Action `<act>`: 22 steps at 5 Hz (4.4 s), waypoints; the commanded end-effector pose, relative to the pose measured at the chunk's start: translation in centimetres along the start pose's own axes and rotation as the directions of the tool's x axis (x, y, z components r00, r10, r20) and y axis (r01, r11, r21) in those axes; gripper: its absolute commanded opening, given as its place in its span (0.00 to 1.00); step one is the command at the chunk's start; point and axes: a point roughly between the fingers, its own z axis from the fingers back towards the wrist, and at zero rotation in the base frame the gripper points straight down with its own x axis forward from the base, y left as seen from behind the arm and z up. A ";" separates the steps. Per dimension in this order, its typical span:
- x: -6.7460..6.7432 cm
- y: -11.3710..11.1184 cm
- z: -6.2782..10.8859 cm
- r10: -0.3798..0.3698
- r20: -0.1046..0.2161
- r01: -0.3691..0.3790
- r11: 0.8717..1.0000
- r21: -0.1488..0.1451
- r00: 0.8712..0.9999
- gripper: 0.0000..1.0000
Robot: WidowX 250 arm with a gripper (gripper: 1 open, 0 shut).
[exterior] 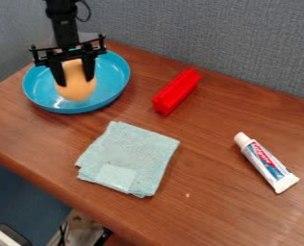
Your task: Put the yellow ball on the blue plate
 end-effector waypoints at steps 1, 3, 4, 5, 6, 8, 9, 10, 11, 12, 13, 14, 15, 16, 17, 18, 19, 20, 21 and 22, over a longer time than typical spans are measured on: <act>1.3 0.1 1.1 0.025 0.050 -0.024 1.000 -0.017 0.998 0.00; 1.5 0.0 0.8 0.030 0.052 -0.029 0.999 -0.019 0.998 0.00; 1.6 -0.1 0.7 0.031 0.052 -0.030 0.999 -0.020 0.998 0.00; 1.7 -0.2 0.6 0.032 0.053 -0.031 0.999 -0.021 0.998 0.00; 1.8 -0.2 0.4 0.032 0.053 -0.031 0.999 -0.021 0.998 0.00; 2.0 -0.3 0.2 0.031 0.053 -0.030 0.999 -0.022 0.998 0.00; 2.1 -0.4 0.1 0.029 0.053 -0.028 0.999 -0.022 0.998 0.00; 2.2 -0.4 0.1 0.027 0.054 -0.025 0.999 -0.023 0.998 0.00; 2.2 -0.5 0.0 0.024 0.054 -0.023 0.999 -0.023 0.998 0.00; 2.3 -0.5 -0.1 0.022 0.055 -0.020 1.000 -0.024 0.998 0.00; 2.4 -0.5 -0.1 0.019 0.055 -0.017 1.000 -0.025 0.998 0.00; 2.4 -0.6 -0.1 0.016 0.056 -0.014 1.000 -0.026 0.998 0.00; 2.5 -0.6 -0.1 0.013 0.056 -0.011 1.000 -0.028 0.998 0.00; 2.6 -0.6 -0.2 0.011 0.056 -0.010 1.000 -0.029 0.998 0.00; 2.6 -0.7 0.2 0.006 0.056 -0.004 1.000 -0.027 0.998 1.00; 2.6 -0.7 0.6 0.002 0.055 0.000 1.000 -0.029 0.998 0.00; 2.5 -0.8 1.0 -0.004 0.053 0.005 1.000 -0.029 0.999 0.00; 2.4 -0.8 1.5 -0.011 0.052 0.012 1.000 -0.029 0.999 1.00; 2.3 -0.9 1.8 -0.016 0.050 0.017 0.999 -0.030 0.999 0.00; 2.2 -1.0 2.3 -0.021 0.047 0.022 0.999 -0.030 0.999 1.00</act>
